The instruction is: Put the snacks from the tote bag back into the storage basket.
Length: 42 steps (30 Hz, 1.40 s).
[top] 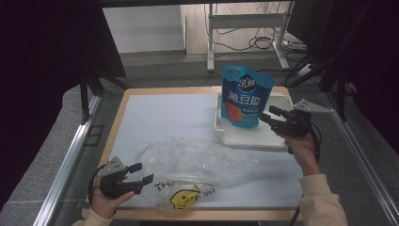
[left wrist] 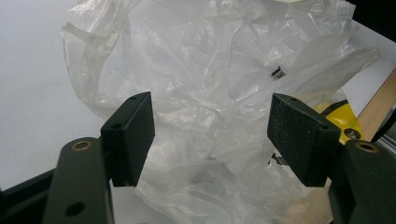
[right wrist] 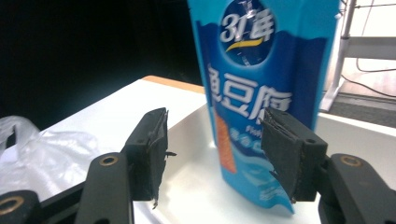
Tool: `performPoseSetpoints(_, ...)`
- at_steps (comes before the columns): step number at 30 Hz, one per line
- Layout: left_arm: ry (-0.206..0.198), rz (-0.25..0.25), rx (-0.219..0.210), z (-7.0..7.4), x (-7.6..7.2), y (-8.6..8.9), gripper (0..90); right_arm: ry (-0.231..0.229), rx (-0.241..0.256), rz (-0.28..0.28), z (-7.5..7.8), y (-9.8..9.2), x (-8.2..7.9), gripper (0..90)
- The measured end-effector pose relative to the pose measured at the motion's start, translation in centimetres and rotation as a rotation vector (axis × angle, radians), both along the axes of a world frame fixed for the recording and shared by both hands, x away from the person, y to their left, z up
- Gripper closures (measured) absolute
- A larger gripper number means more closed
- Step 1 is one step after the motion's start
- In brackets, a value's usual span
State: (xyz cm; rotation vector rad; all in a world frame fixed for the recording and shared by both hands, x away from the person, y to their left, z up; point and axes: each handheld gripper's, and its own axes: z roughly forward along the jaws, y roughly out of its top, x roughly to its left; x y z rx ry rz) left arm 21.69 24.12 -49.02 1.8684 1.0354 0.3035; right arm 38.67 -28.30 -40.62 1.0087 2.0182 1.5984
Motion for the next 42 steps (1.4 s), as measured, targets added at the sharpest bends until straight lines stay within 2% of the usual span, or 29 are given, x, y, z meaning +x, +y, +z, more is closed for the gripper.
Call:
performPoseSetpoints(14, -0.005, 0.001, 0.002, 0.0, -0.2, -0.1, 32.2, 0.012, -0.017, 0.071, -1.4, 0.8, -2.9, 41.2)
performPoseSetpoints(18, -0.008, 0.001, 0.004, 0.0, -0.2, -0.1, 32.2, 0.014, -0.034, 0.102, -1.8, 1.2, -4.5, 41.2)
performPoseSetpoints(24, -0.009, 0.0, 0.004, 0.0, -0.3, -0.1, 32.1, 0.022, -0.056, 0.129, -2.6, 1.7, -5.9, 41.1)
performPoseSetpoints(29, -0.005, 0.003, 0.007, -0.1, -0.2, -0.1, 32.1, 0.035, -0.046, 0.162, -4.0, 1.8, -7.8, 40.9)
performPoseSetpoints(32, -0.005, 0.004, 0.007, -0.1, -0.2, -0.1, 32.0, 0.045, -0.063, 0.175, -4.7, 1.9, -8.6, 40.7)
performPoseSetpoints(42, -0.009, -0.003, 0.005, -0.1, -0.5, -0.1, 31.8, 0.066, -0.055, 0.191, -5.8, 2.0, -9.4, 40.5)
